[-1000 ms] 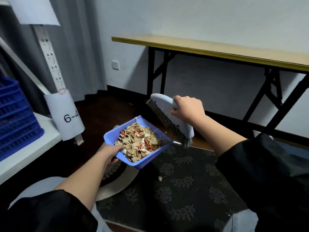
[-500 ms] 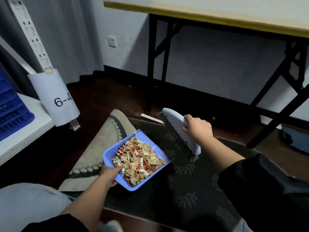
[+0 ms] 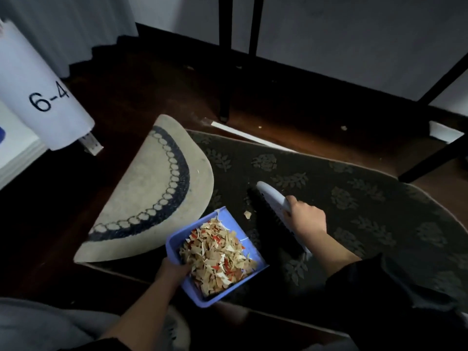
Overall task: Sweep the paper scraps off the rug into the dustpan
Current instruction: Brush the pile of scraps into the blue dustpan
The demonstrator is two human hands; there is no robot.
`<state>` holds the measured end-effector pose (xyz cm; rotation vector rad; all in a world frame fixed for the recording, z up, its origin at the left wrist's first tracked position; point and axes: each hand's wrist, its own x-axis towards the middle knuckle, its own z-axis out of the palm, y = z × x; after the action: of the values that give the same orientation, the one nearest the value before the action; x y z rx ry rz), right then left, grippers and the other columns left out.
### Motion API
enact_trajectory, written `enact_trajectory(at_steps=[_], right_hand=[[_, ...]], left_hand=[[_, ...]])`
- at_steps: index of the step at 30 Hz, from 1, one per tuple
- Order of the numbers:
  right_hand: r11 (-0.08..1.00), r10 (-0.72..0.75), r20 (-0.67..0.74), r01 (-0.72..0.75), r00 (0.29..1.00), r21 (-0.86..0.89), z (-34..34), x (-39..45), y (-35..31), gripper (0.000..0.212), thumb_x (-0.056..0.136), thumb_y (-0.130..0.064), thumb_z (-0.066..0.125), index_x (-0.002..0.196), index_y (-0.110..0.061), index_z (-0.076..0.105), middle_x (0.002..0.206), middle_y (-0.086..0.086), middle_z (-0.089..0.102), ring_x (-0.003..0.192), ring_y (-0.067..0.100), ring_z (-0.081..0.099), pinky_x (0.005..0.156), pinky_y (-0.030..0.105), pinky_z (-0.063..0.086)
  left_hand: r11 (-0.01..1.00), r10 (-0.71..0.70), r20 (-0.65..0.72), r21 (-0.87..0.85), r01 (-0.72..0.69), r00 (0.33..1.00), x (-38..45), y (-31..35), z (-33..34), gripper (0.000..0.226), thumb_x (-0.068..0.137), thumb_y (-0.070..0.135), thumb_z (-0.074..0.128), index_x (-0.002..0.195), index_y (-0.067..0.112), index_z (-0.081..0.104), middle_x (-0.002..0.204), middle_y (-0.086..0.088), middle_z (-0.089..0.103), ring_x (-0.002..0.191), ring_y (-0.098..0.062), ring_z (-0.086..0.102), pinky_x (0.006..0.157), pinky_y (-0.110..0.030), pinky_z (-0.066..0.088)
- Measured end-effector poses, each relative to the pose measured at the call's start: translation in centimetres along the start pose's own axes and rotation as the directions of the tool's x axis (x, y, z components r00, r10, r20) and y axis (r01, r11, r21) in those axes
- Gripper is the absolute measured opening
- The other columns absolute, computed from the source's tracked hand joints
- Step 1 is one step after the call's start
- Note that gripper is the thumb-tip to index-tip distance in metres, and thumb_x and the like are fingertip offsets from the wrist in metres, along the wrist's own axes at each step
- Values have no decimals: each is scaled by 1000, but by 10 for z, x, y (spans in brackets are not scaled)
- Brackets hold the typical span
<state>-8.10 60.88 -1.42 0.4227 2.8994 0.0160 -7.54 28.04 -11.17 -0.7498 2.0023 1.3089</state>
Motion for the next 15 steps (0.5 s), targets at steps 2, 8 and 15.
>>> enact_trajectory(at_steps=[2, 8, 15], right_hand=[[1000, 0, 33, 0, 999, 3, 10, -2, -3, 26, 96, -29, 43, 120, -19, 43, 98, 4, 65, 84, 29, 66, 57, 30, 39], [996, -63, 124, 55, 990, 67, 27, -20, -11, 37, 92, -38, 47, 126, -26, 43, 105, 6, 66, 96, 30, 65, 71, 34, 47], [989, -127, 180, 111, 975, 97, 17, -24, -8, 42, 89, -41, 50, 131, -37, 45, 116, 3, 64, 105, 28, 61, 80, 33, 48]], left_hand=[[999, -11, 8, 30, 11, 1000, 5, -2, 2, 95, 54, 29, 78, 138, 0, 46, 135, -22, 53, 122, -35, 53, 97, -41, 46], [990, -16, -27, 137, 20, 999, 15, -8, 6, 95, 58, 37, 76, 140, 2, 43, 135, -20, 52, 120, -37, 54, 97, -44, 47], [983, -20, -84, 180, 35, 996, 23, -13, 9, 74, 75, 17, 77, 139, -2, 43, 135, -23, 52, 121, -37, 54, 99, -44, 47]])
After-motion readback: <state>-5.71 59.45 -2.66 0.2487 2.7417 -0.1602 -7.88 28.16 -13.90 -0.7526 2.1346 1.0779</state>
